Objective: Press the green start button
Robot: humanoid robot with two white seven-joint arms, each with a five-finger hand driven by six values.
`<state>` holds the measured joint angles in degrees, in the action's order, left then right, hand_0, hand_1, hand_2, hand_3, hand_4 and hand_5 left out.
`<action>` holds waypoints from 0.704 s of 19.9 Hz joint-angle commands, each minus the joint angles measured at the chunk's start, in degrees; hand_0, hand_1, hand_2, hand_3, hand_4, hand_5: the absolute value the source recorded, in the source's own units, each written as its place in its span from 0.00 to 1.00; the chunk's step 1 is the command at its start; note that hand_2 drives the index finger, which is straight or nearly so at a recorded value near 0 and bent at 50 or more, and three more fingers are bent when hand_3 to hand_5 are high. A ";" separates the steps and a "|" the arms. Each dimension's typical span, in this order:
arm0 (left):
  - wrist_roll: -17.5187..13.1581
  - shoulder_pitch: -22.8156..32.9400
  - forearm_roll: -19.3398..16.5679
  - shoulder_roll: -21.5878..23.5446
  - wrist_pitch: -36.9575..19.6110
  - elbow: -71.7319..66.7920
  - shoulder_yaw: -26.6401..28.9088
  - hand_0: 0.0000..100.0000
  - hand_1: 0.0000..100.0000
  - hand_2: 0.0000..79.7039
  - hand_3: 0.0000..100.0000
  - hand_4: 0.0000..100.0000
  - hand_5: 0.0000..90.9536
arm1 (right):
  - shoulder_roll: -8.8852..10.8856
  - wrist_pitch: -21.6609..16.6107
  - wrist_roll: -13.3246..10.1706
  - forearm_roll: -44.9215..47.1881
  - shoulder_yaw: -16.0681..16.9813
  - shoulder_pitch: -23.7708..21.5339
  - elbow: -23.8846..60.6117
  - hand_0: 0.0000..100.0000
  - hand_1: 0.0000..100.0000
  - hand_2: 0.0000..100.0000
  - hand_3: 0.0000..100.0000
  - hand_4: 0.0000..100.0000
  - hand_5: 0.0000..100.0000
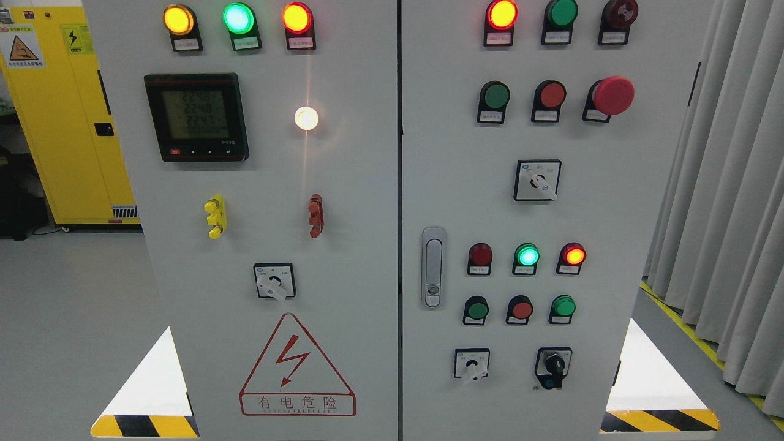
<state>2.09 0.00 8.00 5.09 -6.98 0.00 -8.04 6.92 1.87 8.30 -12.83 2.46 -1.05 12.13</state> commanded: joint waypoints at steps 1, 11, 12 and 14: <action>0.02 -1.40 0.00 0.01 0.04 1.40 0.04 0.12 0.56 0.00 0.00 0.00 0.00 | -0.16 -0.02 0.05 -6.22 -2.02 -2.64 15.53 0.22 0.32 0.00 0.00 0.00 0.00; 0.02 -1.32 0.00 -3.59 0.04 1.40 0.13 0.12 0.56 0.00 0.00 0.00 0.00 | -1.03 -12.12 -0.04 -24.95 -4.03 -7.47 38.65 0.20 0.38 0.00 0.00 0.00 0.00; 0.02 -1.32 0.00 -4.29 0.04 1.40 0.13 0.12 0.56 0.00 0.00 0.00 0.00 | -0.95 -14.76 -0.22 -25.92 -4.74 -8.09 40.84 0.20 0.39 0.00 0.00 0.00 0.00; 0.02 -1.32 0.00 -5.35 0.04 1.40 0.13 0.12 0.56 0.00 0.00 0.00 0.00 | -0.60 -18.11 -0.31 -26.46 -5.62 -9.14 45.94 0.20 0.39 0.00 0.00 0.00 0.00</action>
<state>2.14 0.00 8.00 3.21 -6.98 0.00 -7.98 6.38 -11.52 8.80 -33.28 0.14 -7.45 35.78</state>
